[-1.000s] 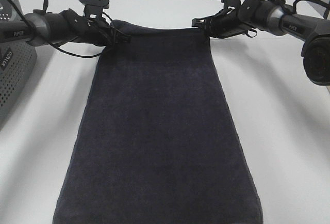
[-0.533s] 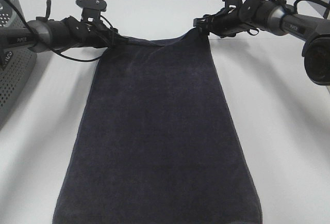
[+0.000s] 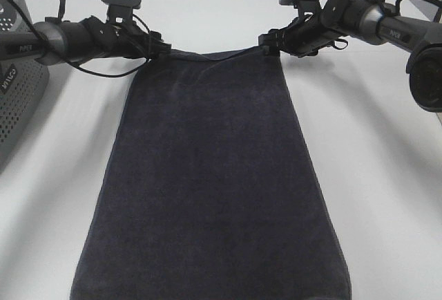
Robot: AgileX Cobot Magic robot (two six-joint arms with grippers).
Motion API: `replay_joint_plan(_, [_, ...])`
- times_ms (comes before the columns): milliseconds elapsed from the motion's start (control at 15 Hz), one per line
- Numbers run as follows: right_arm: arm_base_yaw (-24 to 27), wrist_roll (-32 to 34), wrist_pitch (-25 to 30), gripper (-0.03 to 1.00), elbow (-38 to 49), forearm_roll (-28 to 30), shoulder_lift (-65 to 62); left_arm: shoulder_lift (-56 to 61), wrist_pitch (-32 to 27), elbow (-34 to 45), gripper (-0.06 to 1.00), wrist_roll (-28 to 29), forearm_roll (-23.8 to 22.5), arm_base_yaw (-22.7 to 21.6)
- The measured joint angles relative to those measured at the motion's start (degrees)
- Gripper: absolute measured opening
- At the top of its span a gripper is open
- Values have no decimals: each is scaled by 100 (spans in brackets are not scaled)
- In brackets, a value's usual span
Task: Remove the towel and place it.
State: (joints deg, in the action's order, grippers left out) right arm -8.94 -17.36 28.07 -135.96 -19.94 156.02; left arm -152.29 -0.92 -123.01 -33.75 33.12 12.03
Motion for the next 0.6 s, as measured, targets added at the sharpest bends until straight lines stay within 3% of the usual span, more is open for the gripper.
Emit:
replay_joint_plan(200, [0,40,991,67,0,183,-613,665,-922,0,65,0,-372,-17])
replay_joint_plan(333, [0,258,1862,68,0,573,-1209,1272,-2000,0,65,160,-802,-17])
replay_joint_plan(467, [0,458,2916,69,0,900,-1639,1816,-3071,0,65,705,-1375,-17])
replay_joint_plan(533, [0,630,3770,69,0,1031,-2068,2326,-4079,0,65,1461,-2063,-17])
replay_joint_plan(600, [0,688,4011,69,0,1112,-2303,2584,-4532,0,65,1719,-2412,-17])
